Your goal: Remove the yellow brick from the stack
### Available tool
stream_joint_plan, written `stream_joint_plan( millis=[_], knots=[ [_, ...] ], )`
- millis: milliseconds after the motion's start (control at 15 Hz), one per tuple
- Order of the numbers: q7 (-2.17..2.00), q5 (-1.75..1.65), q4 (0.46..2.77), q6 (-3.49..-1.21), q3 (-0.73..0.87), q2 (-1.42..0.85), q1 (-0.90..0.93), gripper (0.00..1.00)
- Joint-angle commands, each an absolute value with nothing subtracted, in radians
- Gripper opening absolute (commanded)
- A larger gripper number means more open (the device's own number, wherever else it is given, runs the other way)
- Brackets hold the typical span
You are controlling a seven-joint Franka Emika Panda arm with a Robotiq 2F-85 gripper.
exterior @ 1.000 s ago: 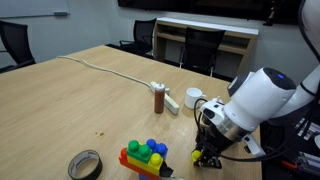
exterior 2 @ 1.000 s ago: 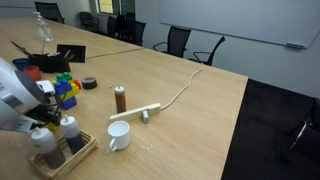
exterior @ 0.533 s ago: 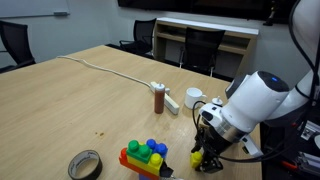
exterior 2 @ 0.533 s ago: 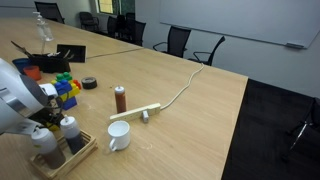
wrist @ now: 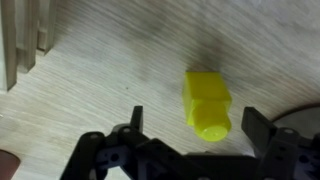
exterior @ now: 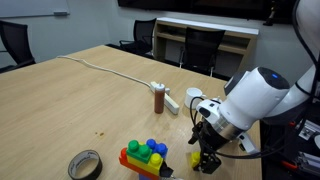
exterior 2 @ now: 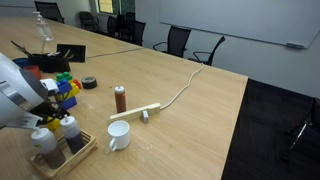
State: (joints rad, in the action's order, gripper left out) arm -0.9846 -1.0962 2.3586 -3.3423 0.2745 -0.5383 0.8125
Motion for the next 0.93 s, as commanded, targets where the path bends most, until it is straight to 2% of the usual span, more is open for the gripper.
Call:
stream_joint_plan(
  millis=[0,67,867],
  knots=[
    [-0.976,-1.106,2.385,-3.246,0.216,-0.484,0.776,1.00],
    [-0.985,-1.096,2.361,-3.301,0.255,-0.526,0.810,1.00],
    [-0.985,-1.096,2.366,-3.273,0.237,-0.515,0.799,1.00]
  ],
)
